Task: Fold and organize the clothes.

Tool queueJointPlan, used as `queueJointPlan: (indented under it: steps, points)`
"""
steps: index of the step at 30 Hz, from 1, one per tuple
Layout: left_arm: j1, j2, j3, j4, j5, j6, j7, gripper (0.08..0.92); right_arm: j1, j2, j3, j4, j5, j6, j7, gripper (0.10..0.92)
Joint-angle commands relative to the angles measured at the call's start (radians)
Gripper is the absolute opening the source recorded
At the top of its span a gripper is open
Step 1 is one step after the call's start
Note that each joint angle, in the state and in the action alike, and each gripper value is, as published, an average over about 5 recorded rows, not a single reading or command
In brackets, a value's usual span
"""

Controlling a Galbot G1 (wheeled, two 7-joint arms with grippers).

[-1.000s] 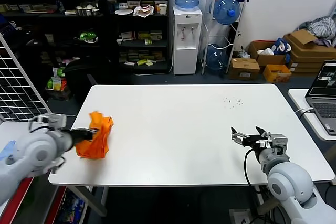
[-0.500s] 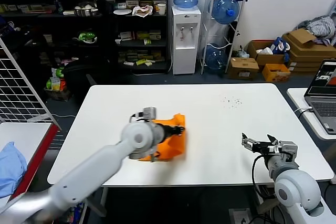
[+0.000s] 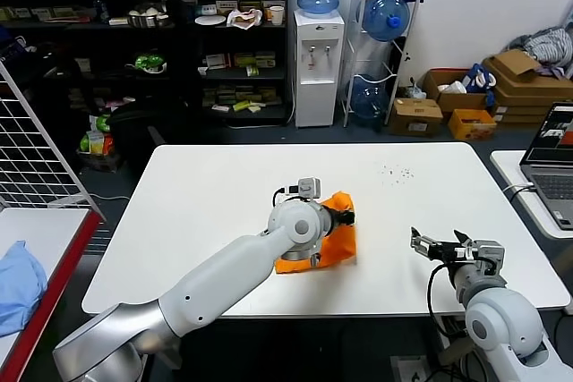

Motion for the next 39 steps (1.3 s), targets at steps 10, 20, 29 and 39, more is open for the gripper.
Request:
queueJointPlan:
  steps: [10,20,29,39]
  points:
    - [-0.010,-0.041,0.003,-0.046,0.027,0.000,-0.015,0.168,-0.029,-0.019,0.034,0.003,-0.034,0.064,-0.124,0.921]
    - [0.210,0.283,-0.183,-0.417,0.522,-0.046,0.288,0.461,-0.098,-0.065,0.095,-0.008,-0.075,0.353,-0.341,0.921]
    - [0.908,0.404,-0.827,-0.503,1.127,-0.627,0.720,0.721,-0.197,-0.002,0.142,-0.090,-0.179,0.650,-0.502,0.921]
    - [1.259,0.099,-1.071,-0.613,1.432,-0.863,0.832,0.918,-0.257,0.108,0.158,-0.093,-0.280,0.822,-0.585,0.921]
